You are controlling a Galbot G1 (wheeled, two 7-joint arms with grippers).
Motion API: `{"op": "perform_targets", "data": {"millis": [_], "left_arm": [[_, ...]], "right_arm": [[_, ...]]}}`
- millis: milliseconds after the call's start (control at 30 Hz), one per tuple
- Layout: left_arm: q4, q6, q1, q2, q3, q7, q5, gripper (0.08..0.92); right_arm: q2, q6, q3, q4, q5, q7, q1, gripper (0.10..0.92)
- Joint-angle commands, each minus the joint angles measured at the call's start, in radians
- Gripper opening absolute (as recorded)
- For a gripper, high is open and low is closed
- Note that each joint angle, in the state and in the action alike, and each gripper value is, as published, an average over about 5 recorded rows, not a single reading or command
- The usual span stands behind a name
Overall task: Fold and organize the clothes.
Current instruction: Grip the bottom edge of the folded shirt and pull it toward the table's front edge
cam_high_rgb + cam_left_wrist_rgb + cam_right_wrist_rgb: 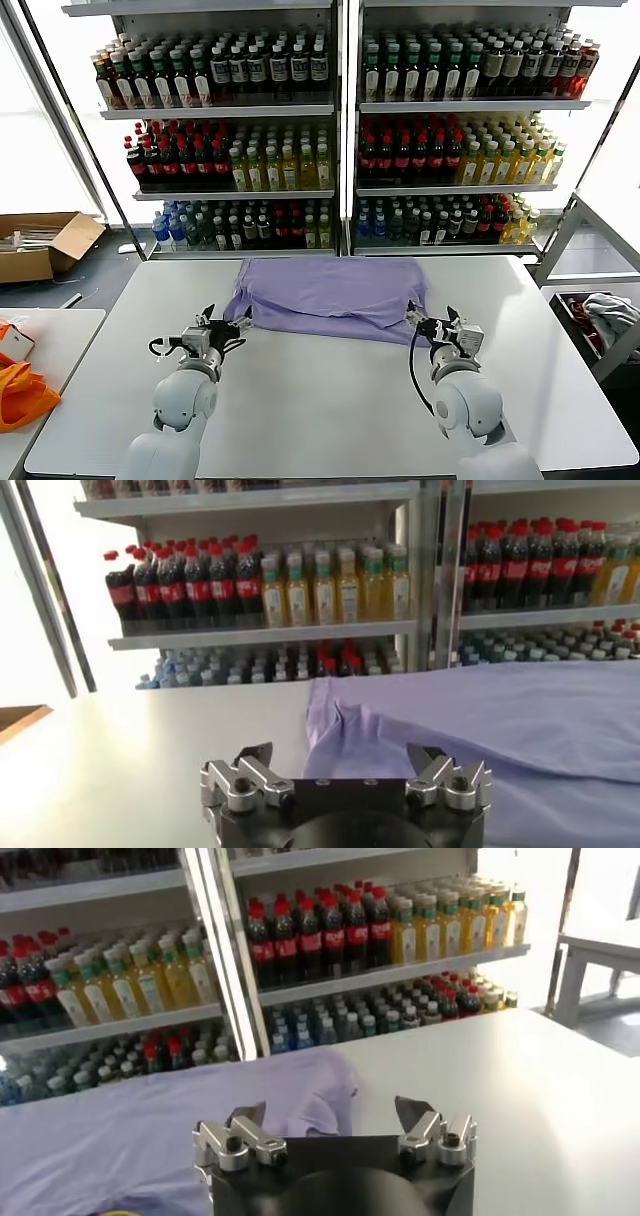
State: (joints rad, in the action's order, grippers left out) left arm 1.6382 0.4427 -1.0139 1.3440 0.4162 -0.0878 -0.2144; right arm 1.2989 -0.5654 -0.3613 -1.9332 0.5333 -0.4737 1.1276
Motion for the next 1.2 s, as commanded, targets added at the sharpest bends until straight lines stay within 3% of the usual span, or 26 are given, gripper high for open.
{"op": "perform_targets", "data": {"millis": [33, 833, 1067, 1200], "left_arm": [[-0.002, 0.007, 0.001, -0.001, -0.001, -0.003, 0.003, 0.823], [-0.077, 0.032, 0.042, -0.026, -0.003, 0.002, -0.012, 0.822], [-0.092, 0.029, 0.043, -0.03, -0.005, 0.005, -0.017, 0.809], [-0.095, 0.027, 0.041, -0.032, -0.004, 0.008, -0.019, 0.72]], "right_arm": [[-0.012, -0.014, -0.012, -0.046, 0.008, -0.023, 0.063, 0.823], [0.003, -0.015, 0.032, 0.151, -0.035, -0.011, -0.02, 0.809], [0.018, -0.014, 0.042, 0.175, -0.057, -0.001, -0.028, 0.66], [0.016, -0.014, 0.042, 0.178, -0.058, 0.002, -0.025, 0.539]]}}
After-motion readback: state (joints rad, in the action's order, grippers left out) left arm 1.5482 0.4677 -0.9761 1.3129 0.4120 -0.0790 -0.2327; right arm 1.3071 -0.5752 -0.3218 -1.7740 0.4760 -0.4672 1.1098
